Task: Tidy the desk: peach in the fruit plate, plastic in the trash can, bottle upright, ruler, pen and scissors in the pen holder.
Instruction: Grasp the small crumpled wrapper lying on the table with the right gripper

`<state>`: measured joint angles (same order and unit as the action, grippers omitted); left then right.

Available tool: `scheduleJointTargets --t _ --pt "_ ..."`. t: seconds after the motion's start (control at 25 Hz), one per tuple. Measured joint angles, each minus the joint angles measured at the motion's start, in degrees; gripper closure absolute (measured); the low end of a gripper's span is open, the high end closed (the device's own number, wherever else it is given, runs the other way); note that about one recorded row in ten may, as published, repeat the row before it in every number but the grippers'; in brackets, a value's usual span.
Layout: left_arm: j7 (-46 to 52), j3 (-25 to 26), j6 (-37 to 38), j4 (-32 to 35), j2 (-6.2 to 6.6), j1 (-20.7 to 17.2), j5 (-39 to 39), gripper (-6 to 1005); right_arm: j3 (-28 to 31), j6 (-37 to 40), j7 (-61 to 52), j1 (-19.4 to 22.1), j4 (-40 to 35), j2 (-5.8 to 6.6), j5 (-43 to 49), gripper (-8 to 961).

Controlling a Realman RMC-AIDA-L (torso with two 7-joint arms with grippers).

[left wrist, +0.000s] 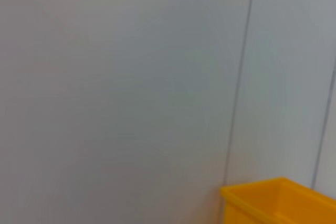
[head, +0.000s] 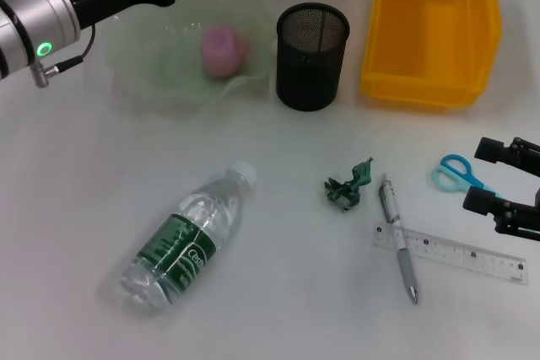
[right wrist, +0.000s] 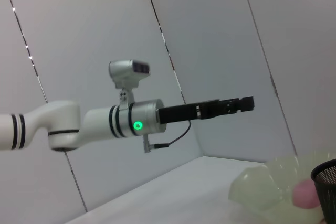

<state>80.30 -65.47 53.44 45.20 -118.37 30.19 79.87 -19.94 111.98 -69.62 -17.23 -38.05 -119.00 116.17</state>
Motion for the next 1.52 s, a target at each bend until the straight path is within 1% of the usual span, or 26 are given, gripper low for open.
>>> scheduleJointTargets --t 0.04,0.08,0.12,0.16,0.2,0.24,0.28,0.32,0.36,0.4,0.48,0.52,0.56,0.6,0.64,0.68,0.72,0.76,0.84,0.88,0.92,1.0,1.12,1.32,1.48,1.52 --pt "-0.03 0.00 0.45 -0.03 0.02 -0.32 -0.02 242 0.01 0.20 -1.05 -0.11 -0.37 0.02 -0.08 132" --pt "-0.15 0.61 3.80 0.47 0.08 -1.62 -0.15 218 -0.01 1.15 -4.88 -0.53 -2.13 0.04 -0.66 132" --pt "-0.15 0.61 3.80 0.47 0.08 -1.62 -0.15 214 -0.01 1.15 -4.88 -0.53 -2.13 0.04 -0.66 132" --pt "-0.68 1.64 8.14 0.48 0.30 -2.34 -0.13 210 -0.04 1.79 -7.46 -0.72 -3.61 0.09 -1.28 132" --pt "-0.68 1.64 8.14 0.48 0.30 -2.34 -0.13 206 -0.20 2.47 -10.76 -0.92 -5.66 0.10 -1.98 132" --pt "-1.53 2.46 12.62 0.17 0.62 -2.79 0.19 202 -0.37 2.90 -14.40 -1.23 -8.54 0.15 -2.77 132" --pt "-4.57 2.91 20.84 -0.79 1.42 -3.58 2.18 198 -1.19 3.23 -22.80 -2.20 -15.13 0.17 -3.29 133" --pt "-5.98 2.91 23.73 -1.15 1.67 -3.99 3.41 194 -1.19 3.23 -22.80 -2.20 -15.13 0.17 -3.29 133" --pt "-5.98 2.91 23.73 -1.15 1.67 -3.99 3.41 190 -2.25 3.19 -28.32 -3.08 -19.65 0.19 -2.72 133" --pt "-8.38 2.90 27.71 -1.71 1.93 -4.72 5.26 186 -3.98 3.12 -32.61 -3.85 -23.34 0.22 -1.62 133" --pt "-8.38 2.90 27.71 -1.71 1.93 -4.72 5.26 178 -8.79 2.90 -40.92 -5.59 -31.02 0.38 1.30 133" --pt "-8.38 2.90 27.71 -1.71 1.93 -4.72 5.26 174 -12.24 2.71 -44.39 -6.63 -35.16 0.43 3.52 133" --pt "-11.94 2.99 33.21 -2.80 1.67 -6.90 7.67 170 -15.63 2.47 -47.22 -7.69 -38.96 0.41 5.93 133" --pt "-12.66 3.07 33.72 -3.09 1.13 -7.92 7.84 170 -22.87 1.17 -51.46 -9.78 -45.17 0.15 11.45 133" --pt "-12.94 3.12 33.69 -3.22 0.82 -8.49 7.86 170 -22.87 1.17 -51.46 -9.78 -45.17 0.15 11.45 133" --pt "-12.94 3.12 33.69 -3.22 0.82 -8.49 7.86 170 -30.88 -0.98 -55.78 -12.17 -48.86 -0.05 17.08 133" --pt "-13.10 3.26 33.58 -3.30 0.65 -8.86 7.88 170 -30.88 -0.98 -55.78 -12.17 -48.86 -0.05 17.08 133" --pt "-13.37 3.72 33.32 -3.50 0.36 -9.47 7.88 170 -34.39 -2.11 -58.31 -13.36 -49.76 -0.07 19.58 134" --pt "-13.42 4.20 33.27 -3.89 0.27 -9.76 7.87 170 -40.74 -4.45 -63.16 -15.76 -49.69 -0.09 22.99 135" --pt "-13.42 4.20 33.27 -3.89 0.27 -9.76 7.87 170 -46.76 -7.51 -67.32 -17.37 -48.79 -0.19 25.49 136" --pt "-13.42 4.29 33.27 -4.05 0.26 -9.78 7.87 170 -46.76 -7.51 -67.32 -17.37 -48.79 -0.19 25.49 136" --pt "-13.35 4.37 32.97 -4.20 0.24 -9.80 7.87 170 -52.74 -11.07 -70.87 -18.25 -47.70 -0.23 27.67 137" --pt "-13.25 4.44 32.77 -4.38 0.29 -9.82 7.87 170 -59.17 -15.78 -74.37 -18.88 -44.78 -0.28 29.29 138" --pt "-13.46 4.44 32.28 -5.50 0.32 -9.54 7.86 170 -64.53 -22.60 -75.96 -19.24 -39.52 -0.50 29.01 145" --pt "-13.53 4.44 32.20 -5.74 0.39 -9.34 7.84 170 -66.72 -27.00 -76.36 -20.18 -34.80 -0.52 27.12 152" --pt "-13.53 4.44 32.20 -5.74 0.39 -9.34 7.84 170 -66.72 -27.00 -76.36 -20.18 -34.80 -0.52 27.12 153"
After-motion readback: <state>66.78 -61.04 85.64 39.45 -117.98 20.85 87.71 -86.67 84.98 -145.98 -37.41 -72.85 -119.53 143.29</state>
